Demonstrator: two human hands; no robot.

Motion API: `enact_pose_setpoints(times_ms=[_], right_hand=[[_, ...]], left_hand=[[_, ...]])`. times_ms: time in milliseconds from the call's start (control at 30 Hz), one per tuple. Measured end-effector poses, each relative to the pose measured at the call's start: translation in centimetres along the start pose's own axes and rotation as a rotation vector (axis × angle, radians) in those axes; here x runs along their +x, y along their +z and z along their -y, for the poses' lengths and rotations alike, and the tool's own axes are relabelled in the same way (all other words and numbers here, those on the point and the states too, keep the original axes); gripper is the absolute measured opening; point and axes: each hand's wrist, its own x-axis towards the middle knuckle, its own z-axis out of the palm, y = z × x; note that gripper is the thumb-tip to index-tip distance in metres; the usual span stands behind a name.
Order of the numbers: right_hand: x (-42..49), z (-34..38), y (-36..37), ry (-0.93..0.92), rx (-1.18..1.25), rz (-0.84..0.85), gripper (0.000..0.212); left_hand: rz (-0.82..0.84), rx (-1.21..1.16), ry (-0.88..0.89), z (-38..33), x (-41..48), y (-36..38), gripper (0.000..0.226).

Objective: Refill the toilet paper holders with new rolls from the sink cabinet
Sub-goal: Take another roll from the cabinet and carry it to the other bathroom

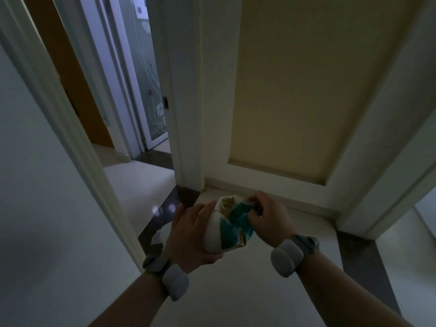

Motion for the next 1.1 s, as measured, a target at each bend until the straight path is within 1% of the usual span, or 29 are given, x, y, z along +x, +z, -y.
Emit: enact_pose_setpoints(times_ms=[67, 133, 233, 267, 300, 400, 467, 500, 533, 600, 633, 667, 733, 800, 867, 900, 967, 1000, 1100], right_hand=[[2.8, 0.4, 1.4, 0.032, 0.052, 0.018, 0.019], [4.1, 0.6, 1.9, 0.043, 0.053, 0.034, 0.024], [7.9, 0.3, 2.4, 0.032, 0.011, -0.017, 0.01], [9.1, -0.1, 2.3, 0.035, 0.012, -0.035, 0.012], [10.4, -0.6, 2.2, 0.053, 0.041, -0.051, 0.016], [14.3, -2.1, 1.7, 0.153, 0.237, -0.091, 0.025], [16.9, -2.7, 1.9, 0.187, 0.292, -0.127, 0.021], [18.4, -3.1, 2.2, 0.187, 0.294, -0.128, 0.013], [20.0, -3.3, 2.4, 0.194, 0.284, -0.101, 0.008], [23.1, -3.8, 2.8, 0.226, 0.248, 0.039, 0.03], [24.6, -4.0, 2.9, 0.236, 0.26, 0.108, 0.033], [26.0, -4.2, 2.8, 0.24, 0.292, 0.14, 0.03], [29.4, -5.0, 2.0, 0.241, 0.348, 0.112, 0.024], [32.1, -5.5, 1.1, 0.154, 0.277, 0.003, 0.021], [34.8, -5.8, 0.4, -0.065, 0.192, -0.102, 0.013], [35.7, -5.6, 0.3, -0.188, 0.157, -0.113, 0.011], [37.3, -5.2, 0.6, -0.374, 0.058, -0.021, 0.015], [38.1, -5.1, 1.0, -0.425, -0.009, 0.052, 0.022], [41.1, -4.9, 2.9, -0.475, -0.21, 0.222, 0.045]], left_hand=[[-0.018, 0.001, 0.005, 2.4, 2.4, 0.1, 0.113], [-0.042, 0.007, 0.023, 3.2, 3.7, 0.1, 0.111], [-0.019, -0.042, 0.016, 5.4, 6.2, 0.7, 0.107], [-0.01, -0.069, -0.009, 6.3, 6.8, 1.1, 0.107], [-0.006, -0.1, -0.029, 7.2, 7.5, 1.5, 0.106], [0.001, -0.12, -0.064, 9.8, 9.3, 2.4, 0.107], [-0.025, -0.107, -0.077, 11.1, 10.9, 3.0, 0.107], [-0.034, -0.097, -0.098, 11.7, 11.9, 3.4, 0.106], [-0.045, -0.082, -0.116, 12.3, 13.0, 3.7, 0.105], [-0.069, -0.052, -0.124, 13.3, 15.4, 4.5, 0.104], [-0.078, -0.036, -0.121, 13.7, 16.8, 4.9, 0.105], [-0.087, -0.019, -0.115, 14.2, 18.1, 5.3, 0.107], [-0.114, 0.002, -0.143, 15.2, 21.0, 6.0, 0.109], [-0.138, 0.028, -0.209, 16.1, 23.3, 6.5, 0.108], [-0.172, 0.029, -0.281, 17.0, 25.4, 7.3, 0.106], [-0.184, 0.037, -0.3, 17.2, 26.2, 7.4, 0.105], [-0.21, 0.06, -0.32, 17.6, 27.4, 7.8, 0.106], [-0.22, 0.068, -0.331, 17.9, 27.9, 8.0, 0.106], [-0.195, 0.136, -0.375, 19.1, 28.9, 7.9, 0.106]])
